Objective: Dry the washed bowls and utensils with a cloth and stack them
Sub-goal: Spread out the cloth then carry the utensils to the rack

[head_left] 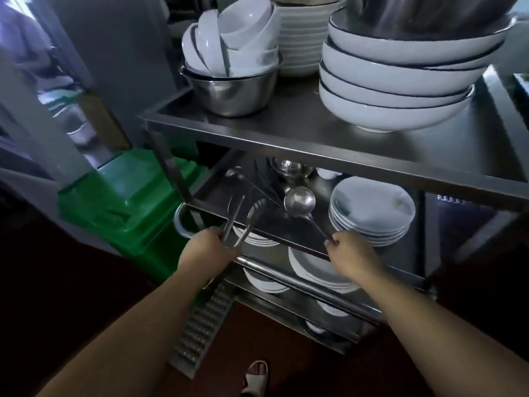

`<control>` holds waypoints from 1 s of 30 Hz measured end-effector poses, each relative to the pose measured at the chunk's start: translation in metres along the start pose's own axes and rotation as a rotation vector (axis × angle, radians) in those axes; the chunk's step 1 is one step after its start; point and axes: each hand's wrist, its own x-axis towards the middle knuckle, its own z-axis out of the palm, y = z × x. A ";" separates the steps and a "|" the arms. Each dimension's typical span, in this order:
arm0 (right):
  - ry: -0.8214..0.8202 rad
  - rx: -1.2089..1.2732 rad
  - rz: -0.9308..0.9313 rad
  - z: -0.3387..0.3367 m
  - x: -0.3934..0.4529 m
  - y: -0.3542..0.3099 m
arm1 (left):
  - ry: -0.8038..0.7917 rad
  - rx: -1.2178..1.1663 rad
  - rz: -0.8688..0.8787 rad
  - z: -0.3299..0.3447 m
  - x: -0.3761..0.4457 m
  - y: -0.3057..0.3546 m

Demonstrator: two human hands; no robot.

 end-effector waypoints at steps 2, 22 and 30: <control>0.013 -0.008 0.027 0.005 0.014 -0.013 | -0.020 0.040 0.039 -0.011 0.036 -0.005; 0.073 0.078 0.275 0.009 0.038 -0.061 | -0.159 0.565 0.698 -0.037 0.240 -0.001; -0.002 0.083 0.250 0.013 0.035 -0.062 | -0.235 0.580 0.788 -0.019 0.284 -0.007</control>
